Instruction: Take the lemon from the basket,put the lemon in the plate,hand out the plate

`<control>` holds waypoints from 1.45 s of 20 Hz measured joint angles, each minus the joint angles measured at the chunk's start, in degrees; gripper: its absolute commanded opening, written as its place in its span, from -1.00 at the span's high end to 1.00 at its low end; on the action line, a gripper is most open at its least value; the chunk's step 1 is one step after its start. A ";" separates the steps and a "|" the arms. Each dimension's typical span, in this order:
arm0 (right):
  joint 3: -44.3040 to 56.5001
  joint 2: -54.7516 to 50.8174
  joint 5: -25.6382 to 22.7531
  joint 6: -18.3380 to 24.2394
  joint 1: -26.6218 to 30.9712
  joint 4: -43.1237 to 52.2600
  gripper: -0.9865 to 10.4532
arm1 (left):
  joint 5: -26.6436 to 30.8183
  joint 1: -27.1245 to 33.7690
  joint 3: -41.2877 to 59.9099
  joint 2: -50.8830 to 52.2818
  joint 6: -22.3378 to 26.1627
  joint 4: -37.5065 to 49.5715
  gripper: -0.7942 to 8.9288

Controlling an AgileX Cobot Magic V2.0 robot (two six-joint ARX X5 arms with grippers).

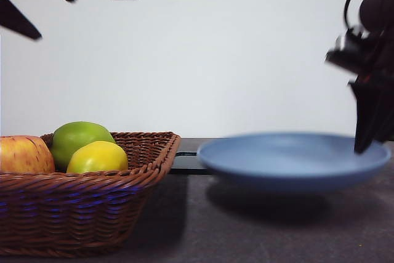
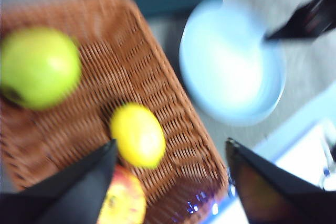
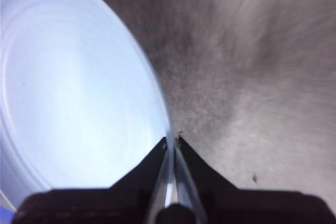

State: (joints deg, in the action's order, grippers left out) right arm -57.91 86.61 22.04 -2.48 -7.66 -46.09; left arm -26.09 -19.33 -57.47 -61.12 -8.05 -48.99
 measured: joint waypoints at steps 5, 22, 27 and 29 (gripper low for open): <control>0.00 -10.78 -0.02 -0.07 0.55 -0.81 0.82 | 8.17 -9.33 0.00 -7.61 -1.46 3.39 -0.02; 0.00 -20.79 -0.02 -0.07 0.61 -5.97 0.82 | 13.68 -12.92 -0.02 -28.94 -7.04 8.83 -0.02; 0.00 -20.79 -0.02 -0.07 0.61 -5.99 0.82 | 14.29 -14.25 -0.02 -29.88 -7.04 10.19 0.10; 0.00 -20.79 -0.02 -0.07 0.61 -5.99 0.82 | 16.06 -14.34 -0.02 -29.88 -7.02 10.03 0.31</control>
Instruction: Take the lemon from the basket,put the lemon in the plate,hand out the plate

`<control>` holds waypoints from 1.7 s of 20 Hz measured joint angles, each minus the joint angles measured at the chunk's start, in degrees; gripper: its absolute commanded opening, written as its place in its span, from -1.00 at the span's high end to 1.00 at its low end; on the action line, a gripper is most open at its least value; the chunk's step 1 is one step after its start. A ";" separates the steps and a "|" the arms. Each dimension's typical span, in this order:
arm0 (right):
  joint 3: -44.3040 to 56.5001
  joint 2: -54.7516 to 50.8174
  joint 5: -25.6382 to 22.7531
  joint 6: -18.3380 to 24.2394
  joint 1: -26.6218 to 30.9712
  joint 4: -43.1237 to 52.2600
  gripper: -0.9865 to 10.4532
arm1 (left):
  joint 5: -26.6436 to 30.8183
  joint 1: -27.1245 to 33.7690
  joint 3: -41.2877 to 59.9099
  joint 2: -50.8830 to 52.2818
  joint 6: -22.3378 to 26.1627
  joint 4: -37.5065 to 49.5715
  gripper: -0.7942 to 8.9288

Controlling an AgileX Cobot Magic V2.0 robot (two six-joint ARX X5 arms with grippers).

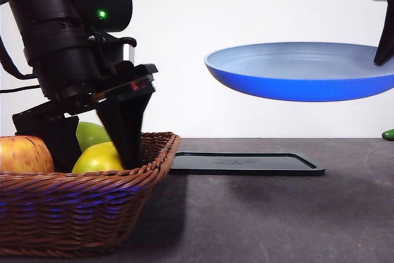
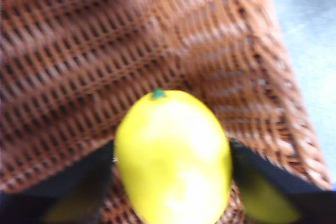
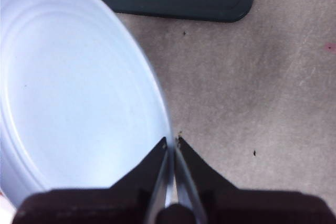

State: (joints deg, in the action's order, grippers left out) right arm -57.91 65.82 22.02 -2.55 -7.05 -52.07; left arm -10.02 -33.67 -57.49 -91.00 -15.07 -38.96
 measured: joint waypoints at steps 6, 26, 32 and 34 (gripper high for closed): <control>0.00 0.00 -0.15 0.02 0.00 0.00 0.82 | 0.68 0.00 -0.44 0.04 0.50 -0.59 0.37; 0.00 7.52 3.19 -0.07 -3.06 0.04 0.82 | 2.43 -19.96 -19.76 0.70 1.11 2.84 0.36; 0.00 7.52 4.57 -0.57 -5.86 0.04 0.82 | 2.54 -21.05 -19.74 -3.06 1.11 2.62 0.24; 0.00 7.52 4.57 -0.68 -6.32 0.02 0.82 | 2.40 -21.05 -19.74 -3.08 1.09 2.69 0.13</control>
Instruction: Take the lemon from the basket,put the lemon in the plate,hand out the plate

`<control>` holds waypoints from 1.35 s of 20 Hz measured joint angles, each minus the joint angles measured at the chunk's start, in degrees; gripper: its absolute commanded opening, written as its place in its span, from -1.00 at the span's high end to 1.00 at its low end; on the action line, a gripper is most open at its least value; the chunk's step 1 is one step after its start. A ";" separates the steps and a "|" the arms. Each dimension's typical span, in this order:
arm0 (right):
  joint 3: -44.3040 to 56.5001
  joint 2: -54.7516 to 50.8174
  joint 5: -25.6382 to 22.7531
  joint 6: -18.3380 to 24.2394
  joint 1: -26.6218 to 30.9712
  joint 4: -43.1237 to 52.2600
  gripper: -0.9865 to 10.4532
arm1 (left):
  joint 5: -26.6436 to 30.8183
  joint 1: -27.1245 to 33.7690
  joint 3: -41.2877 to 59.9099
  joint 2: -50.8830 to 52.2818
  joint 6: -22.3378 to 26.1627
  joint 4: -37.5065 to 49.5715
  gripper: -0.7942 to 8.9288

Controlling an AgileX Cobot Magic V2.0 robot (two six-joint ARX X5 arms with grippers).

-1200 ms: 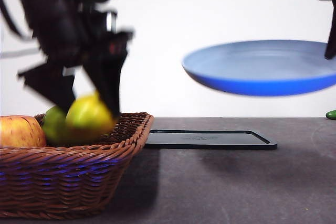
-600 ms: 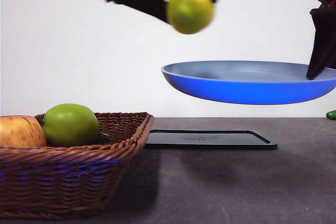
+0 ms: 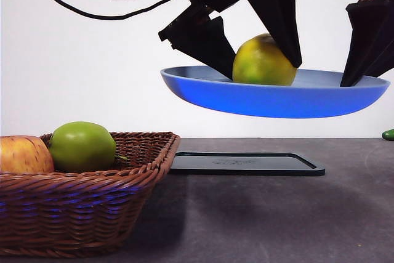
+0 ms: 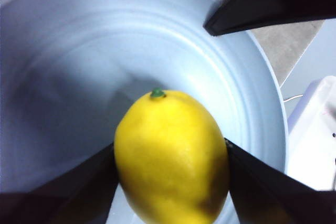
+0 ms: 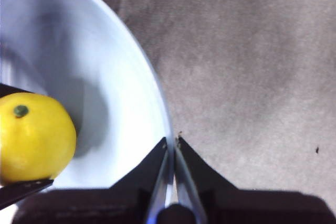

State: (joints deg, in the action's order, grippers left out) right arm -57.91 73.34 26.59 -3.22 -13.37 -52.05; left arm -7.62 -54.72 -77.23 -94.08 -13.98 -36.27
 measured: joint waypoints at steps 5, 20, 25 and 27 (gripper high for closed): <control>0.00 0.00 -0.15 0.02 -0.13 0.00 0.82 | -0.98 -0.04 0.00 0.00 0.02 -0.04 0.05; -0.09 3.85 -0.42 -3.45 5.14 0.77 0.82 | 7.17 5.33 -15.58 13.49 7.06 -21.11 0.06; -7.19 15.04 -0.42 -5.38 8.92 6.10 0.82 | 8.98 6.08 -18.45 19.65 9.42 -26.38 0.06; -11.78 20.33 -0.39 -7.89 9.20 10.78 0.82 | 8.74 6.08 -18.45 20.85 9.49 -27.61 0.06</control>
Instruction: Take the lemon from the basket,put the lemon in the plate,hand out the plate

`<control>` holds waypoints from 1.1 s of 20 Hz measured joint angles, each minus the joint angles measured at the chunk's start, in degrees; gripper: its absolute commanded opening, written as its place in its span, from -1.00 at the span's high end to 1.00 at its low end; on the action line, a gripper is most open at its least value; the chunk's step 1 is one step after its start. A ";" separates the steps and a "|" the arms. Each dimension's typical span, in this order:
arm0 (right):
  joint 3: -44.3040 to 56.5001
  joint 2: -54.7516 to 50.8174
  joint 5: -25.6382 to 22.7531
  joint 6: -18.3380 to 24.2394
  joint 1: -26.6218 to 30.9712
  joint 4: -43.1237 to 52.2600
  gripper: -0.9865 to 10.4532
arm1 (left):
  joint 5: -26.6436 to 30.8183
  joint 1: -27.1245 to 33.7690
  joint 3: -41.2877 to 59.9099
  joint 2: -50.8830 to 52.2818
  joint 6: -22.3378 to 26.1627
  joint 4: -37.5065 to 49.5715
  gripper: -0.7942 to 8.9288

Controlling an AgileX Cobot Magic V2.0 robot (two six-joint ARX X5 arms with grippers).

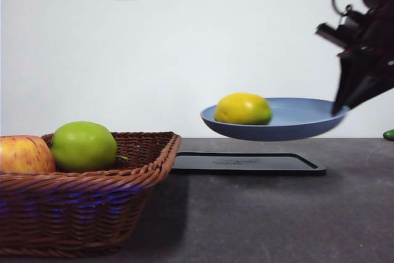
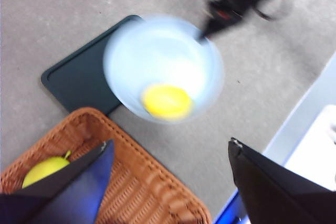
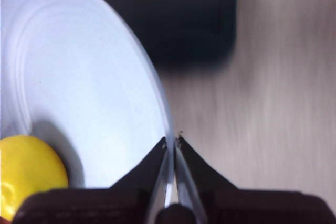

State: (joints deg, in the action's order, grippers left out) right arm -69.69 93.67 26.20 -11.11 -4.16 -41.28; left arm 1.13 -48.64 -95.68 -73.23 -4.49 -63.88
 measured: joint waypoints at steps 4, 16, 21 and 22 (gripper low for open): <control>-9.68 10.43 0.24 -2.91 -0.07 2.12 0.82 | -0.04 -0.61 0.00 -0.15 -0.02 -3.63 0.06; -19.56 25.62 1.22 -7.58 -0.04 2.86 0.77 | 0.00 -0.66 0.00 -0.37 -0.02 -2.32 0.06; -19.74 25.62 -0.15 -7.74 0.00 3.21 0.39 | 0.00 -0.66 0.00 -0.42 -0.02 -1.81 0.06; -19.76 25.62 -0.63 -7.45 0.02 3.08 0.39 | 0.00 -0.66 0.00 -0.42 -0.02 -1.81 0.06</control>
State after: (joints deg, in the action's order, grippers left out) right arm -89.45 119.28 25.56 -18.57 -4.14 -38.20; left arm 1.13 -49.30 -95.68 -73.65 -4.51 -65.69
